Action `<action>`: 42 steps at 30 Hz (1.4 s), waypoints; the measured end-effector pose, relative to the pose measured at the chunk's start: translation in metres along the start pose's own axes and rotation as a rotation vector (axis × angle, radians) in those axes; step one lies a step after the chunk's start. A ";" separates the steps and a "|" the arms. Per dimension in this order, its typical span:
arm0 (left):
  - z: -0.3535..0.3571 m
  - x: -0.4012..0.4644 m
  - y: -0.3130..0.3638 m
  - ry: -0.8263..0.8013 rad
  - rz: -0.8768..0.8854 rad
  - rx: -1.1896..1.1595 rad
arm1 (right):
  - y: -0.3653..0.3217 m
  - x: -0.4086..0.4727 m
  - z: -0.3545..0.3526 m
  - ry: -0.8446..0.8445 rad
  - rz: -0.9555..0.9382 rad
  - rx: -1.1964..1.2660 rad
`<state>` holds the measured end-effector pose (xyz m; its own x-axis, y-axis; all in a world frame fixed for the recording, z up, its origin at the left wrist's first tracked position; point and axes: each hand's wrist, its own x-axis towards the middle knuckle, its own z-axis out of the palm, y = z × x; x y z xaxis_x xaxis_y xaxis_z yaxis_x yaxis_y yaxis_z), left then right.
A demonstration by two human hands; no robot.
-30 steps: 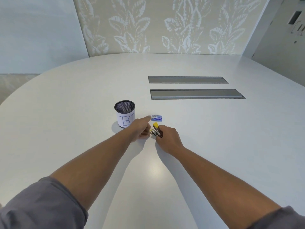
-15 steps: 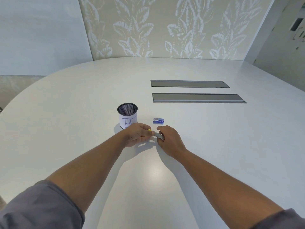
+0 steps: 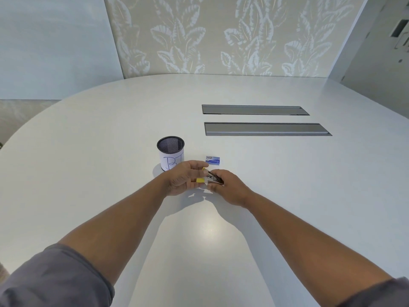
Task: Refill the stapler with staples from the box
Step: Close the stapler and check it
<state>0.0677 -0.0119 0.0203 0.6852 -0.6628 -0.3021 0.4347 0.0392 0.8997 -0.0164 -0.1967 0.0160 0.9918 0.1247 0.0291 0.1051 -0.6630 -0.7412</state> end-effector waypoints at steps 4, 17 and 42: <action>0.016 0.005 -0.010 0.203 0.079 0.126 | 0.000 0.002 0.004 0.020 -0.001 -0.035; 0.033 0.018 -0.031 0.609 0.375 0.634 | 0.005 -0.001 0.015 0.039 -0.056 -0.325; 0.029 0.022 -0.033 0.642 0.403 0.886 | 0.012 0.000 0.028 0.107 -0.116 -0.537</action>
<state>0.0512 -0.0497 -0.0067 0.9608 -0.2113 0.1797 -0.2683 -0.5436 0.7953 -0.0171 -0.1842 -0.0113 0.9703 0.1625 0.1790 0.2091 -0.9356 -0.2844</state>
